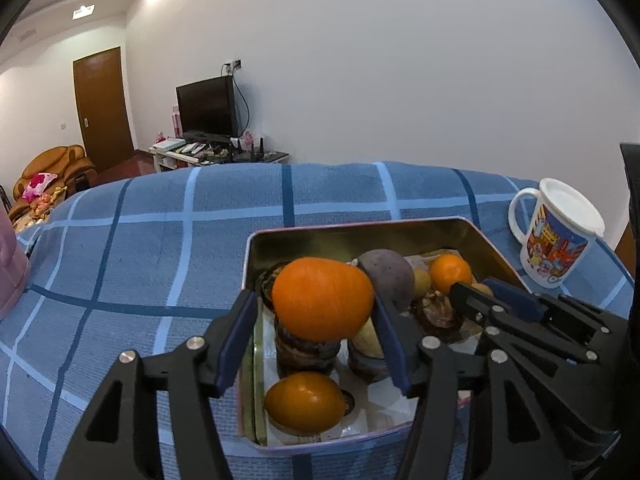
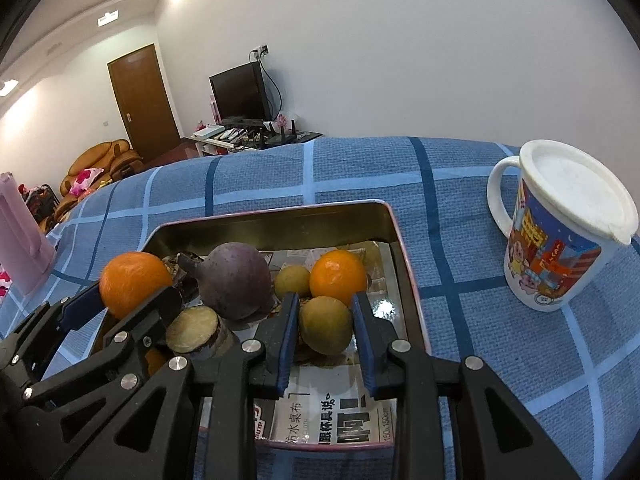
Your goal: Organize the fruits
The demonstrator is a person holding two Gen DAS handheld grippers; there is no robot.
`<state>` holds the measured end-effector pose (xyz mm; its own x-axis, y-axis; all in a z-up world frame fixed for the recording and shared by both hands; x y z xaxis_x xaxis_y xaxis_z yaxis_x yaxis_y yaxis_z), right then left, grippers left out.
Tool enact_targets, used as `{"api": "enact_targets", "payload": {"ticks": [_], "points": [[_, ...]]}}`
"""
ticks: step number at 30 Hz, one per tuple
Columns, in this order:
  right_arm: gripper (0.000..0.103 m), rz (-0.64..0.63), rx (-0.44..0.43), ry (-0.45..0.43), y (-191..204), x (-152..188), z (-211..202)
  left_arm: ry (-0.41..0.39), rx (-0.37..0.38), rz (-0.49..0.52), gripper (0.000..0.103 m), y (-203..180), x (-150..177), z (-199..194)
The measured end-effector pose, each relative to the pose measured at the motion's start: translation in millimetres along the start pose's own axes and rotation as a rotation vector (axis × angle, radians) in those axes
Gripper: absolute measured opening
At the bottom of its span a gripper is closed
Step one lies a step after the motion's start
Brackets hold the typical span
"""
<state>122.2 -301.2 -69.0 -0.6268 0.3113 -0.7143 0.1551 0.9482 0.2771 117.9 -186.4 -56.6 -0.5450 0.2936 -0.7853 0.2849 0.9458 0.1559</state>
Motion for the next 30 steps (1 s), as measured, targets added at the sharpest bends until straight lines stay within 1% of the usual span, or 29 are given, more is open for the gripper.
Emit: {"api": "enact_targets", "payload": {"ticks": [4,6,7,9,10,11,12,14,15,17,20,25,28,30], "points": [[0.031,0.020,-0.028,-0.002,-4,1,-4,-0.035,-0.040,0.013,0.074,4,-3,-7],[0.034,0.030,-0.034,-0.008,-5,2,-8,-0.053,-0.057,0.012,0.079,7,-5,-11],[0.038,0.035,-0.040,-0.009,-6,2,-9,-0.063,-0.064,0.010,0.082,10,-6,-13],[0.040,0.062,-0.075,-0.012,-8,1,-14,-0.082,-0.072,-0.009,0.091,16,-7,-18],[0.042,0.075,-0.088,-0.017,-9,0,-16,-0.096,-0.076,-0.025,0.098,20,-8,-20],[0.047,0.089,-0.101,-0.025,-10,-1,-19,-0.111,-0.078,-0.041,0.103,24,-9,-23],[0.051,0.107,-0.115,-0.037,-12,-3,-22,-0.138,-0.066,-0.062,0.103,27,-11,-28],[0.065,0.142,-0.150,-0.078,-15,-8,-33,-0.172,-0.023,-0.089,0.103,30,-14,-34],[0.069,0.148,-0.160,-0.089,-14,-8,-36,-0.182,-0.006,-0.100,0.103,31,-15,-37],[0.073,0.158,-0.180,-0.129,-14,-11,-46,-0.203,0.006,-0.104,0.103,31,-17,-43],[0.079,0.150,-0.164,-0.231,-15,-17,-64,-0.225,-0.024,-0.061,0.103,29,-18,-50],[0.080,0.132,-0.087,-0.373,-18,-27,-83,-0.257,-0.131,0.007,0.103,33,-15,-60],[0.080,0.148,-0.084,-0.423,-21,-29,-92,-0.268,-0.164,0.021,0.103,36,-10,-65],[0.081,0.155,-0.083,-0.447,-22,-29,-94,-0.268,-0.174,0.024,0.103,38,-7,-66]]}}
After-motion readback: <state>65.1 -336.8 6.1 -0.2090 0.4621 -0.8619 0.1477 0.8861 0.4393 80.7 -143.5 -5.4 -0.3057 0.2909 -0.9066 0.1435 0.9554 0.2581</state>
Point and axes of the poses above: each gripper's, at about its wrist camera, not at the fingertips, and z roughly the way its jaws point, y to its left, x to its underside, the point moved 8 cm from there along z, roughly the way its jaws point, and after that the axes turned 12 degrees about z, right-handed, at the moved point
